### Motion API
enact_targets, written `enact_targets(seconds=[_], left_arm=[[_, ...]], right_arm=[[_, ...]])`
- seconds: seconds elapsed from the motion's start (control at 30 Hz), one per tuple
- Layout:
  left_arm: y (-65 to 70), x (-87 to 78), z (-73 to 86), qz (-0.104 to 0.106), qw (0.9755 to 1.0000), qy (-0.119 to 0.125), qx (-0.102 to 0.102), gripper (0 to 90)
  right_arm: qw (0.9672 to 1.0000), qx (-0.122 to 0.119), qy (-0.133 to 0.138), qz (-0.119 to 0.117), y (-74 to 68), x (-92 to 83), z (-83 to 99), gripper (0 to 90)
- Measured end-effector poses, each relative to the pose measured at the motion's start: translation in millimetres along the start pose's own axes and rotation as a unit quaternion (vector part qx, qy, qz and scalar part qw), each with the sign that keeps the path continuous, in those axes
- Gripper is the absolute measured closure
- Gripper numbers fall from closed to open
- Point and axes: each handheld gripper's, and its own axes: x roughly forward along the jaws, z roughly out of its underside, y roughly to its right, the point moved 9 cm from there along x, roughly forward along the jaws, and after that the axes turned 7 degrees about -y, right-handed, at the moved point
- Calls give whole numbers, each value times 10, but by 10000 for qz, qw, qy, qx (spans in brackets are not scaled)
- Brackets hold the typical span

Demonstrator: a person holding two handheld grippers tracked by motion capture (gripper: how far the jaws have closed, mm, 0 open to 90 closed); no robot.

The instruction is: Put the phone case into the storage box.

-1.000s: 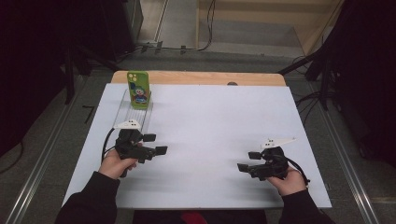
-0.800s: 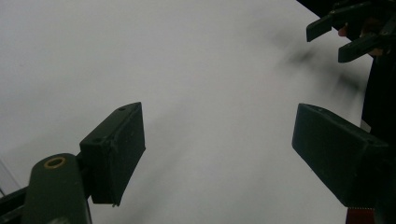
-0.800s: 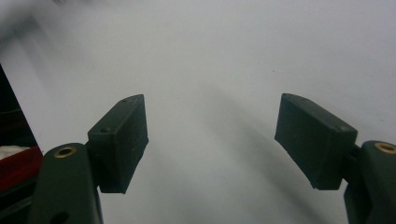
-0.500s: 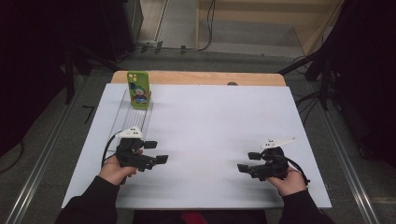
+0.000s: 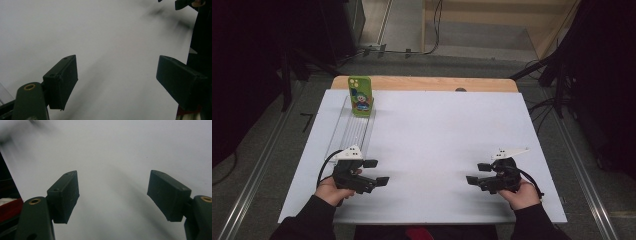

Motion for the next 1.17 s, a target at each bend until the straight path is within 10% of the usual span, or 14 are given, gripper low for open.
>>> enact_targets(seconds=[1.17], left_arm=[[-23,-47,150,-73,9999,28,-67,182]], right_arm=[[9999,-71,20,-70,-18,15,25,235]])
